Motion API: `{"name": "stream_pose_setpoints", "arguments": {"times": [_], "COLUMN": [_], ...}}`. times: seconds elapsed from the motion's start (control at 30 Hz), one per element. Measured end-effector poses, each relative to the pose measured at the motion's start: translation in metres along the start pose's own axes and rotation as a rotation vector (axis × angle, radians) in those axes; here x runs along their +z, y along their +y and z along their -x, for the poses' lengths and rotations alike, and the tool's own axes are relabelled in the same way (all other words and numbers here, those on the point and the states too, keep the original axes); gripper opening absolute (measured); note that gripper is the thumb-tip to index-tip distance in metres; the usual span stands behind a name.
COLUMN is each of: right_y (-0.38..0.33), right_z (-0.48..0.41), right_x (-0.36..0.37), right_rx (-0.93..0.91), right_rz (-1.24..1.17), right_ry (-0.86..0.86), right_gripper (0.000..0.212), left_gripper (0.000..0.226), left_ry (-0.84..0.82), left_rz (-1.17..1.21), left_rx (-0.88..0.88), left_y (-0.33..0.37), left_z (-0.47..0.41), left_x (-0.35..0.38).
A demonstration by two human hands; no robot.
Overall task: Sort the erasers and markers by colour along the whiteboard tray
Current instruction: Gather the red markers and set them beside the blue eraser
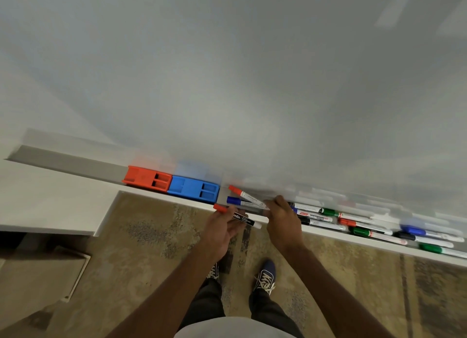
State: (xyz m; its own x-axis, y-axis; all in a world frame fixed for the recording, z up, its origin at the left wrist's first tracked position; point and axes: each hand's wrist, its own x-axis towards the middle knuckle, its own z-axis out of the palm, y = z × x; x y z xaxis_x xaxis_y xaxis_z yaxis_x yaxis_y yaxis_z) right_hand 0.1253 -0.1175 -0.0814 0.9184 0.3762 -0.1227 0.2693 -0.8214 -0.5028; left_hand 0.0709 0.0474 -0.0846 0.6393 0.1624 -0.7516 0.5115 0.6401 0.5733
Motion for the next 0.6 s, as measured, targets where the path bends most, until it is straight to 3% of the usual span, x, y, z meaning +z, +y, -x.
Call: {"name": "stream_pose_setpoints", "arguments": {"times": [0.1,0.23,0.43,0.6], "right_y": [0.0,0.003,0.003,0.008], "right_z": [0.006,0.013,0.018,0.015], "right_x": [-0.001,-0.005,-0.005,-0.005], "right_rx": [0.023,0.003,-0.086,-0.106], "right_rz": [-0.26,-0.385,-0.352,-0.289], "right_ry": [0.029,0.025,-0.037,-0.07], "right_gripper": [0.036,0.03,0.041,0.03], "left_gripper": [0.034,0.028,0.027,0.032], "left_ry": [-0.016,-0.01,-0.032,0.007], "left_rz": [0.053,0.113,0.091,-0.013], "left_rx": [-0.004,0.001,0.022,0.046], "left_y": [0.002,0.004,0.004,0.005], "left_z": [0.0,0.001,0.005,0.004], "left_x": [0.005,0.009,0.009,0.005]}}
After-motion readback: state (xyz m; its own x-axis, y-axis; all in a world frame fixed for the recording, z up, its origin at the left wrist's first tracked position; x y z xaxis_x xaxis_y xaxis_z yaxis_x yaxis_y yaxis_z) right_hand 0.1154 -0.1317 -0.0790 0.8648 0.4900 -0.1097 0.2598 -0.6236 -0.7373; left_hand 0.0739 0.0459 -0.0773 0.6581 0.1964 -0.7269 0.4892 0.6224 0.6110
